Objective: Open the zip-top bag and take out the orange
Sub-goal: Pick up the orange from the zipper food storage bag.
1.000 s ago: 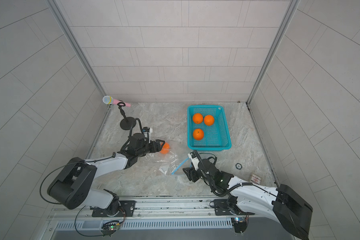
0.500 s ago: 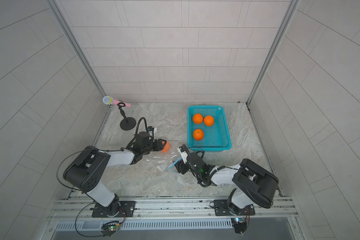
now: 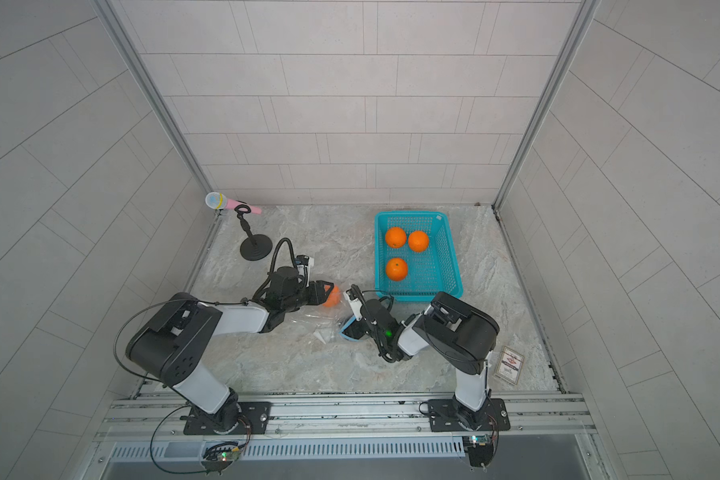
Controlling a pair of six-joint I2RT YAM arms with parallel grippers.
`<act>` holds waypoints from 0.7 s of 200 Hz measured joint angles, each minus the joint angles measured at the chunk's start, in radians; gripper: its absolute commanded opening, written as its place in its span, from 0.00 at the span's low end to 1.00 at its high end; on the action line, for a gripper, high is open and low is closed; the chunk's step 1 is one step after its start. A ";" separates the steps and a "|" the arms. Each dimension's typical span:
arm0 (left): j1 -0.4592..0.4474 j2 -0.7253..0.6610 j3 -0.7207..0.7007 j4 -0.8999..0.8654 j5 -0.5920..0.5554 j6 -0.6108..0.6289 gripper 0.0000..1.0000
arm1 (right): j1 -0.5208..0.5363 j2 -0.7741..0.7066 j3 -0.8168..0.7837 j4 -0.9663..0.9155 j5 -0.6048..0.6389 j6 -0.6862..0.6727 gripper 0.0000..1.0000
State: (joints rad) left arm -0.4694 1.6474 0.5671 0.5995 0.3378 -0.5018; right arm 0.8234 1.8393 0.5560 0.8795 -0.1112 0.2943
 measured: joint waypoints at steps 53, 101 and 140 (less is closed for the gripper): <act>-0.013 0.000 -0.056 0.088 0.057 -0.040 0.55 | -0.005 0.069 0.037 0.124 -0.035 -0.080 0.89; -0.016 0.004 -0.070 0.115 0.080 -0.058 0.55 | -0.018 0.047 0.069 0.088 -0.035 -0.082 0.89; -0.013 0.014 -0.071 0.137 0.076 -0.082 0.55 | -0.032 0.077 0.185 -0.060 -0.075 -0.086 0.86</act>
State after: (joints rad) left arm -0.4820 1.6619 0.4965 0.7361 0.4141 -0.5835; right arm 0.7910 1.9160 0.7410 0.8200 -0.1860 0.2081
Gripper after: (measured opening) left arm 0.548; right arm 0.874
